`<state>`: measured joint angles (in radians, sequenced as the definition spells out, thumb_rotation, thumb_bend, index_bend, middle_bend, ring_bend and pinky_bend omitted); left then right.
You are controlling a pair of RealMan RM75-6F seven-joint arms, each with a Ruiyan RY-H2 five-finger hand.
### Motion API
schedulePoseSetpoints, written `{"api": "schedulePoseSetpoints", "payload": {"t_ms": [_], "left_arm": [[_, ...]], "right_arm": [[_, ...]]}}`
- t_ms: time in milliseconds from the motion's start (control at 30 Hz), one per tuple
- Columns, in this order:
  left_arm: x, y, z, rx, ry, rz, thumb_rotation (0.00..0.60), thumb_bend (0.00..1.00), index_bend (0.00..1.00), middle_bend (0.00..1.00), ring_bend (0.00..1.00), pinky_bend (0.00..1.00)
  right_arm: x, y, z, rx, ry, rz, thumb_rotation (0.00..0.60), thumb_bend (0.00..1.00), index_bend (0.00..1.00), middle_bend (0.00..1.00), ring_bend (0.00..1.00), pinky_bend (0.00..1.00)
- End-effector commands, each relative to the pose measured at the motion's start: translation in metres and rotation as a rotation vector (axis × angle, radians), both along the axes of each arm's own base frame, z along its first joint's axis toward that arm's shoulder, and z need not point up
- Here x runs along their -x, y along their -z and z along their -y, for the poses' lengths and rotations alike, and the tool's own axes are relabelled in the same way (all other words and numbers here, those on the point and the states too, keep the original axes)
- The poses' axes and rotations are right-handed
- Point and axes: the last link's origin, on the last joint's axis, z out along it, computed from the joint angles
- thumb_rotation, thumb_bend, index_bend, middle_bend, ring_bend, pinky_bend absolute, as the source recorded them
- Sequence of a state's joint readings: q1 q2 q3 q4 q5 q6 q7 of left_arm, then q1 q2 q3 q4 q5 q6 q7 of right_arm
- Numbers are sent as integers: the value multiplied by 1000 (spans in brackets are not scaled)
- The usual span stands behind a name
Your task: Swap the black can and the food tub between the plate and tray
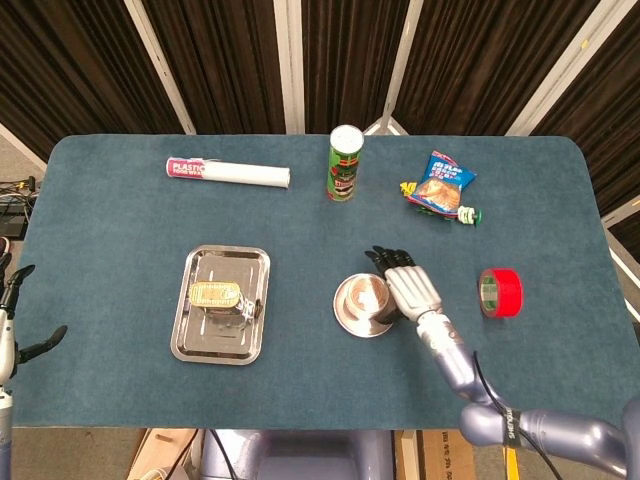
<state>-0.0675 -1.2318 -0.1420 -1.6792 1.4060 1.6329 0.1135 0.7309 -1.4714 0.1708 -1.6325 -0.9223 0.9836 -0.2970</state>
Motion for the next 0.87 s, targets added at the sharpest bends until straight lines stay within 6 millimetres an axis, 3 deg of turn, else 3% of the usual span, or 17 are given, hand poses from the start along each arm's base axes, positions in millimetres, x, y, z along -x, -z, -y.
{"api": "schedulePoseSetpoints", "payload": {"t_ms": [33,167,300,367,500,867], "left_arm": [[0,0,1,7,-4,-6,600,160,178,0,0,51],[1,1,4,37,-35,-17,600,160,178,0,0,50],[-2,4,11,72,-69,-30,600,160,178,0,0,50],[-3,6,16,83,-88,-37,600,160,178,0,0,50],[-5,8,24,90,-107,-52,600,160,178,0,0,50],[-6,13,20,126,-47,-41,600,160,178,0,0,50]], "right_arm": [[20,-51,-22,165,0,8,600,0,0,0,0,0],[60,-94,-67,365,-22,1,600,0,0,0,0,0],[99,-105,-107,429,-47,-95,600,0,0,0,0,0],[108,-106,-116,438,-50,-122,600,0,4,0,0,0],[121,-110,-120,461,-69,-203,600,0,11,0,0,0],[120,-121,-127,470,-68,-216,600,0,12,0,0,0]]}}
